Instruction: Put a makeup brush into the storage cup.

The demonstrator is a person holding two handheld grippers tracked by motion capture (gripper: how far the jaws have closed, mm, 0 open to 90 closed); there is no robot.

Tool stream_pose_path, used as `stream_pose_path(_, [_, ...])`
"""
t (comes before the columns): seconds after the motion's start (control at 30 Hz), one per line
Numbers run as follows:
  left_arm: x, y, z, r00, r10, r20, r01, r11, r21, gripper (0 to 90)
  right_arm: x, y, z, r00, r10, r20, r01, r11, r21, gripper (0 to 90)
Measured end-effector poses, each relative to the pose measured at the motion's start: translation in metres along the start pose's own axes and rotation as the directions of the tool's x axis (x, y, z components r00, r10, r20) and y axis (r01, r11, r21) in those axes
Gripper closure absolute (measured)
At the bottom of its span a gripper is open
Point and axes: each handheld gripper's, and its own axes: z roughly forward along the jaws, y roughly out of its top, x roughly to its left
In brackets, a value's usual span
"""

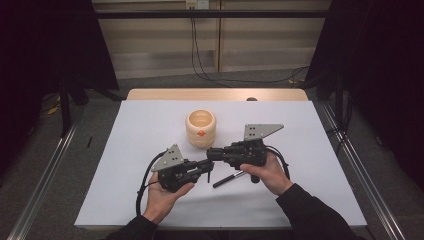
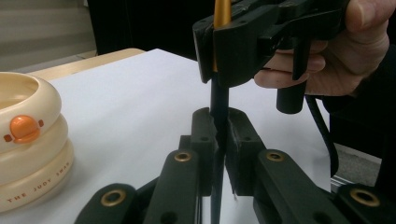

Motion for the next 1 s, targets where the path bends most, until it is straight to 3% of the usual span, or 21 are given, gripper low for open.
stream_pose_path(0.2, [-0.0002, 0.0013, -0.0008, 1.0000, 0.002, 0.003, -0.002, 1.0000, 0.003, 83.6, -0.0001, -0.0014, -0.0004, 1.0000, 0.002, -0.006, -0.002, 1.000, -0.017, 82.0])
stream_pose_path(0.37, [0.0002, 0.0014, -0.0013, 1.0000, -0.003, -0.004, 0.003, 1.0000, 0.003, 83.7, 0.0014, -0.0023, 0.0012, 1.0000, -0.001, 0.006, 0.001, 1.000, -0.021, 67.4])
stream_pose_path(0.43, [0.0002, 0.0013, -0.0009, 1.0000, -0.004, -0.002, 0.004, 1.0000, 0.004, 83.7, 0.0016, -0.0025, 0.0015, 0.9999, -0.011, 0.000, 0.011, 1.000, -0.022, 65.8])
stream_pose_path(0.7, [0.0012, 0.0011, -0.0013, 1.0000, -0.002, 0.010, 0.002, 1.0000, -0.005, 83.7, 0.0022, -0.0015, -0.0007, 0.9996, -0.004, 0.028, 0.006, 0.999, -0.053, 38.5])
stream_pose_path(0.83, [0.0009, 0.0017, -0.0020, 1.0000, -0.004, -0.001, 0.004, 1.0000, -0.005, 83.7, 0.0036, -0.0013, -0.0001, 0.9969, 0.002, 0.079, 0.004, 0.998, -0.069, 17.2])
stream_pose_path(1.0, [0.0018, 0.0024, -0.0032, 0.9999, -0.005, -0.009, 0.005, 1.0000, -0.006, 83.7, 0.0050, -0.0012, -0.0008, 0.9923, -0.016, 0.123, 0.026, 0.996, -0.085, 1.9])
